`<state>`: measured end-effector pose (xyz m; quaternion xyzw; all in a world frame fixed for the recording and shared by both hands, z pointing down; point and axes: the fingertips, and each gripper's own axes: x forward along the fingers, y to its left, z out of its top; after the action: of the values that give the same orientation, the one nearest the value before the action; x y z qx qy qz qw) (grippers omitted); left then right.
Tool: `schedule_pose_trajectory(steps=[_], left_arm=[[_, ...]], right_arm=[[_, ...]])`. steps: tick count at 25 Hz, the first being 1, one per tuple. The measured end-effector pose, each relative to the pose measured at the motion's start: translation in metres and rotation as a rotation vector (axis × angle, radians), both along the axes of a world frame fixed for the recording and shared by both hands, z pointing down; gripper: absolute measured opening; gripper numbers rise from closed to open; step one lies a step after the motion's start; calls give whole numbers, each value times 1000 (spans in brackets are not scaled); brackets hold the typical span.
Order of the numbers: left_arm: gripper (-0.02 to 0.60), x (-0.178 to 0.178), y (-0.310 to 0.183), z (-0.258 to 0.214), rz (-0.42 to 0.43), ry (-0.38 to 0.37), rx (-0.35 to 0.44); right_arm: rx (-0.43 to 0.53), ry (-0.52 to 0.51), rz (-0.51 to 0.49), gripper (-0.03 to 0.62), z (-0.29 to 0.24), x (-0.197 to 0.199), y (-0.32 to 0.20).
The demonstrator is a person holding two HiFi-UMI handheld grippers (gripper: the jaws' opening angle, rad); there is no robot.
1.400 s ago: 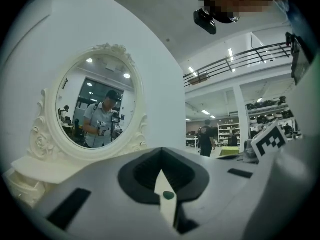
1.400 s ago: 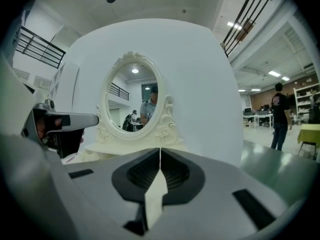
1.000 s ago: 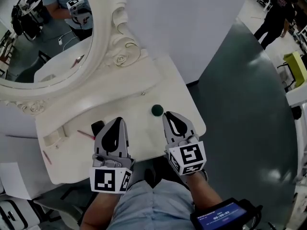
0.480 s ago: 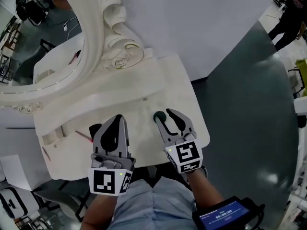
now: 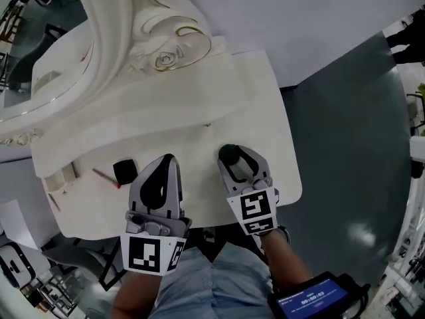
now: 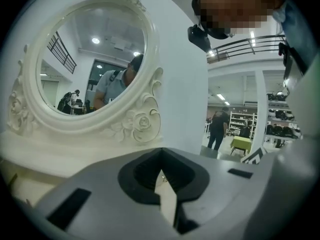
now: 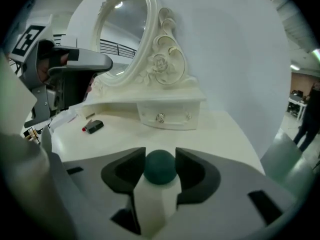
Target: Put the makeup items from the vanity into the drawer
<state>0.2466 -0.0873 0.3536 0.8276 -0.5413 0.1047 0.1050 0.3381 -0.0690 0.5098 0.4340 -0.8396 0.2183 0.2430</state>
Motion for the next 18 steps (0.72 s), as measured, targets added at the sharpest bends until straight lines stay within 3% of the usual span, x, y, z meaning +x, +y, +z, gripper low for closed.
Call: schedule_pose_trajectory(steps=[10,15,18], left_arm=[[-2,-7,7,2,-30,10,-17],[-2,-17,10,-8,-52,-11,16],[-2,-26,13,-16,-71,-22,40]], right_arm=[[-91,76,2,165,13,1,1],[-60,49,24,101,5,2,-6],[-22,26,5,101,-11,-8,-12]])
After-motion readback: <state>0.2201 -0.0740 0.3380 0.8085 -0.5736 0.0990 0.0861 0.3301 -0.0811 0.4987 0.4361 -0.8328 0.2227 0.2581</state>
